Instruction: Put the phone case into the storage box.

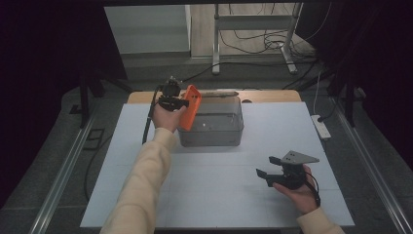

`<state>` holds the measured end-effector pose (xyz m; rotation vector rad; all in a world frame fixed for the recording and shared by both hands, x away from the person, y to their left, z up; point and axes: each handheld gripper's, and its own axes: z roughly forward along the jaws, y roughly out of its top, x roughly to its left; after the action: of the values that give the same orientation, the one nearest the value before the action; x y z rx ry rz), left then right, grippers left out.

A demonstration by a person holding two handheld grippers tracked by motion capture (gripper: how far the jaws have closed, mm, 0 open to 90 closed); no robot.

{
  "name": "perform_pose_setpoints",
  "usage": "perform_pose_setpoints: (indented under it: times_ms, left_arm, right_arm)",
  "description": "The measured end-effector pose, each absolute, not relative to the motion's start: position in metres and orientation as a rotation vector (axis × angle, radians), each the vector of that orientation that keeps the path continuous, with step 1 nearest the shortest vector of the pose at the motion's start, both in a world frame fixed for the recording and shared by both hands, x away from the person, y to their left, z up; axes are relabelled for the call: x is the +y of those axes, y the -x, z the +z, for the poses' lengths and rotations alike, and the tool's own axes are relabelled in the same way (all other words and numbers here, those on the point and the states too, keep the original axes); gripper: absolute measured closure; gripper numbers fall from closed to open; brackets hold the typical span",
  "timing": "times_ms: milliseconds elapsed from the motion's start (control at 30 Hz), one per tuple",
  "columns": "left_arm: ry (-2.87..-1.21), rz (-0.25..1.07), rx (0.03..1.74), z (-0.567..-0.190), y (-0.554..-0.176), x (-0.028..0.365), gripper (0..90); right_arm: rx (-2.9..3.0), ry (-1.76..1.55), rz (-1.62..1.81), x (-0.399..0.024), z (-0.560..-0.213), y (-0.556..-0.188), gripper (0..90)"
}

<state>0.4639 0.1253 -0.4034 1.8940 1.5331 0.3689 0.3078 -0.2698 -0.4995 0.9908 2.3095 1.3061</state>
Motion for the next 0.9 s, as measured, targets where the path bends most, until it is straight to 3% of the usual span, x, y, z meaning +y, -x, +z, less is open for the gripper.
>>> perform_pose_setpoints:
  times_ms: [900]
  left_arm:
    - [-1.933,0.387,1.606,-0.418,-0.468,0.117,79.0]
  right_arm:
    - [2.304,-0.996,1.309,-0.271,-0.499,-0.308,26.6]
